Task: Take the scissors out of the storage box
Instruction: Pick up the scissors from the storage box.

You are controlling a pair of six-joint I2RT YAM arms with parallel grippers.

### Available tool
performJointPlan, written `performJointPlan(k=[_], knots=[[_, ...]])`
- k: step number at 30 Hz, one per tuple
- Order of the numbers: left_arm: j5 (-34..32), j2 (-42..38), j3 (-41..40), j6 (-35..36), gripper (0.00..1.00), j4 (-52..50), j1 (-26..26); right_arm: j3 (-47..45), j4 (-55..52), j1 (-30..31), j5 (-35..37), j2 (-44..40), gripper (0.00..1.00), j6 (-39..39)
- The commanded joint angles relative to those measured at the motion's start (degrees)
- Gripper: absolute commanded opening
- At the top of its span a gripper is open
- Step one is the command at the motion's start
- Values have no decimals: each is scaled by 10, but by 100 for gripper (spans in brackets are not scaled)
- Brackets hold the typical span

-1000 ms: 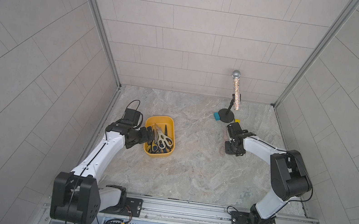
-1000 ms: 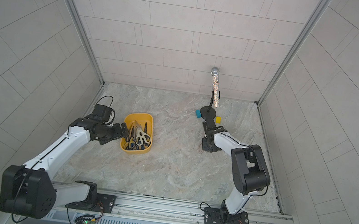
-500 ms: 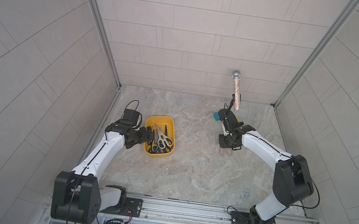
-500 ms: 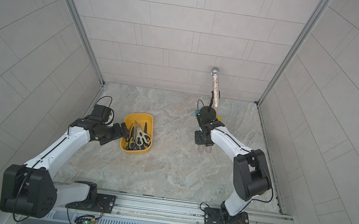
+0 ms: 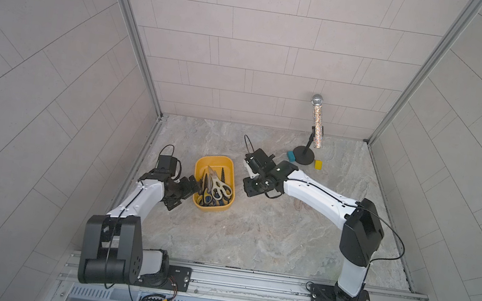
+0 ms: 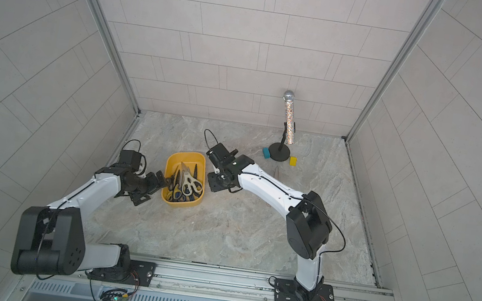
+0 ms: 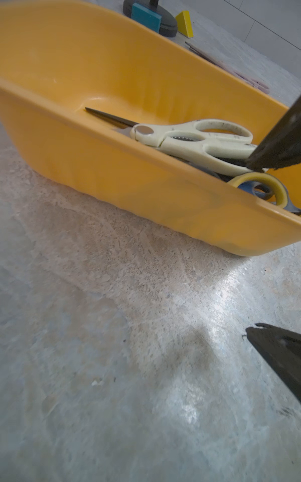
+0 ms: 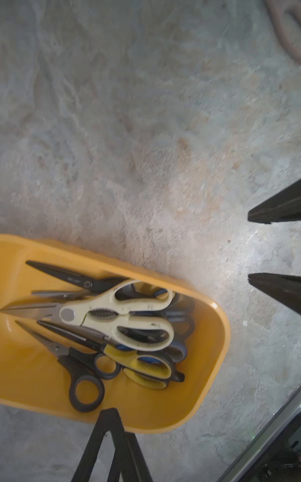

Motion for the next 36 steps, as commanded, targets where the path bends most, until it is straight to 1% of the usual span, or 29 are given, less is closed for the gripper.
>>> performJointPlan(k=[1,4,6,10,12,15,16,18,20,28,36], knots=[[-13,-15,2,25,99,-18,2,50,-24,14,-16,41,36,16],[-33,-29,12,43,99,-46,2,103,-35,26,-27,83,36,18],[-33,-35,12,33,99,-51,2,130,-34,33,-29,105,37,24],[-14,-48,-18,-10,99,-13,1,185,-36,45,-37,152,37,42],[-13,-56,-29,-13,99,0,1,213,-40,53,-39,175,37,46],[-24,-63,-40,14,99,-4,1,269,-71,64,-29,216,36,50],[-31,-66,-41,12,99,-13,2,289,-87,66,-23,229,36,56],[-16,-70,-40,16,99,-8,3,325,-122,67,-15,251,34,64],[-23,-74,-40,17,99,-14,3,353,-158,68,4,267,33,81],[-13,-52,-36,22,99,-19,1,375,-158,62,46,281,33,66],[-11,-44,-32,19,99,-18,3,379,-165,35,19,285,32,18]])
